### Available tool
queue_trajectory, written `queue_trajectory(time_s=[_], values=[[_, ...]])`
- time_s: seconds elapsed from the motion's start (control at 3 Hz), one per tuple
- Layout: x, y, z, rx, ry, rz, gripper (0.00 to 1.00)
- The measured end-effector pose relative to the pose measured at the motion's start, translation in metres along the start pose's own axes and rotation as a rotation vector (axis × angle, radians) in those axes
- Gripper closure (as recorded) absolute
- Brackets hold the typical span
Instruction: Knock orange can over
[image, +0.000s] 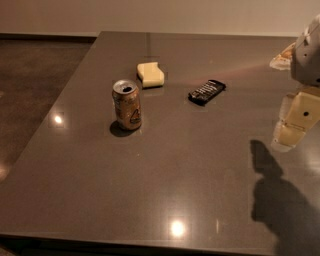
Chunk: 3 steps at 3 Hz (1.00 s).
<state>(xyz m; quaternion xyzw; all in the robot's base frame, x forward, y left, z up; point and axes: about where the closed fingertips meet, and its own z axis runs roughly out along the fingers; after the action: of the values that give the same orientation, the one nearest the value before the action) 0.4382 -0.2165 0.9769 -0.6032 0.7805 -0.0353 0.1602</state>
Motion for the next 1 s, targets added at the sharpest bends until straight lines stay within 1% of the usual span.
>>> queue_trajectory(time_s=[0.33,0.67,1.0], values=[[0.0,0.0,0.0,0.0,0.0,0.0,0.0],[-0.027,-0.014,0.002,0.011,-0.054,0.014,0.0],[-0.07,-0.033,0.013,0.032,-0.118,0.023,0.0]])
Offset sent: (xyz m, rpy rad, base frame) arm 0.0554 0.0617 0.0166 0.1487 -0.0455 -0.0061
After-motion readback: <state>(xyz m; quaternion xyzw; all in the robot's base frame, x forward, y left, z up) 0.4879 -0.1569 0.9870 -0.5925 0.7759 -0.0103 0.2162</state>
